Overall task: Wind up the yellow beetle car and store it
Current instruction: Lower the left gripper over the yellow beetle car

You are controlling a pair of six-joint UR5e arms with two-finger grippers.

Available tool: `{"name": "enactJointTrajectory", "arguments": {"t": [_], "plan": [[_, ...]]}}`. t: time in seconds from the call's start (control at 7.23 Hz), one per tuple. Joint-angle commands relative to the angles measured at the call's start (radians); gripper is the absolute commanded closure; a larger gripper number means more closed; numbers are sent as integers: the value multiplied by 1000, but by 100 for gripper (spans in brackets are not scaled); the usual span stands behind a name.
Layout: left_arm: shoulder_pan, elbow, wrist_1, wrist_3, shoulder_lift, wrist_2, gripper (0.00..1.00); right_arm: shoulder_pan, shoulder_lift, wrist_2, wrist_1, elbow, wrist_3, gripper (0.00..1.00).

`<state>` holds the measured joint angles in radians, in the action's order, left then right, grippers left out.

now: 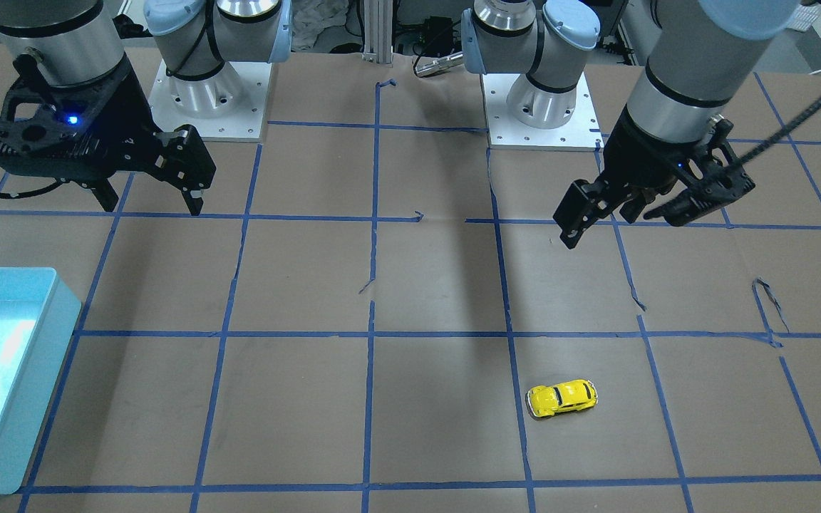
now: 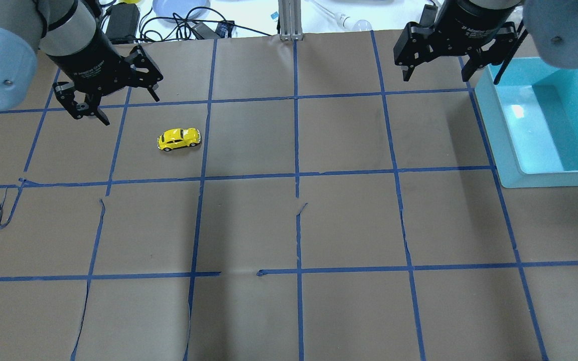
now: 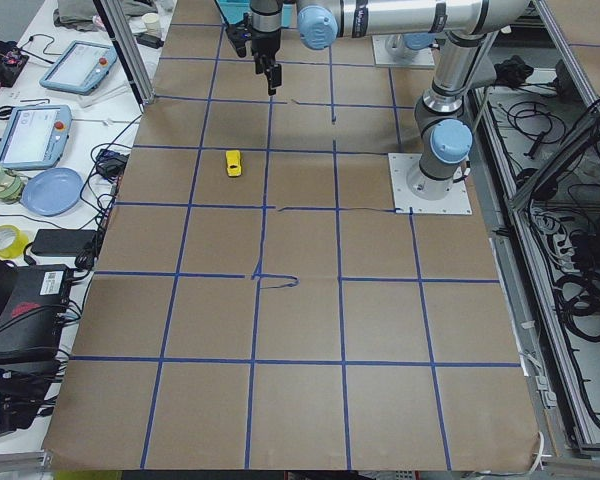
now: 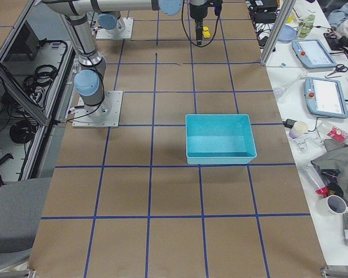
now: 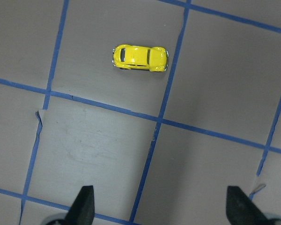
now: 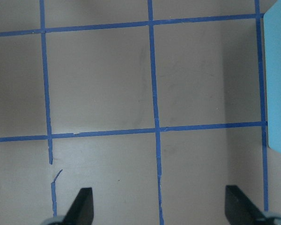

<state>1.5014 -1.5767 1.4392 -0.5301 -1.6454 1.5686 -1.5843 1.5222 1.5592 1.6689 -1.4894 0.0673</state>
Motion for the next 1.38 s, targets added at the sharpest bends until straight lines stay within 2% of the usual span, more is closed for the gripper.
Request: {"name": "enactJointTrajectory", "arguments": {"t": [0.0,0.28,0.42,0.55,0.69,0.83,0.97,1.25], "plan": [[-13,-8,-22,-251,-45,-1,0,-2,4,-2,-1,0,0,0],[-15,-32,-124,-614,-114,-11,0,-2,4,-4,-1,0,0,0],[-15,-48,-176,-727,-152,-12,0,-2,4,-4,-3,0,0,0],[-15,-57,-253,-775,-196,-10,0,-2,4,-4,-1,0,0,0],[-15,-54,-263,-879,-239,-12,0,-2,6,-4,-3,0,0,0],[-16,-43,-282,-893,-284,-9,0,-2,6,-2,-3,0,0,0],[-29,-43,-363,-921,-321,-12,0,-2,9,-1,-3,0,2,0],[-49,-42,-387,-959,-375,-12,0,-2,10,-2,-3,0,0,0]]}}
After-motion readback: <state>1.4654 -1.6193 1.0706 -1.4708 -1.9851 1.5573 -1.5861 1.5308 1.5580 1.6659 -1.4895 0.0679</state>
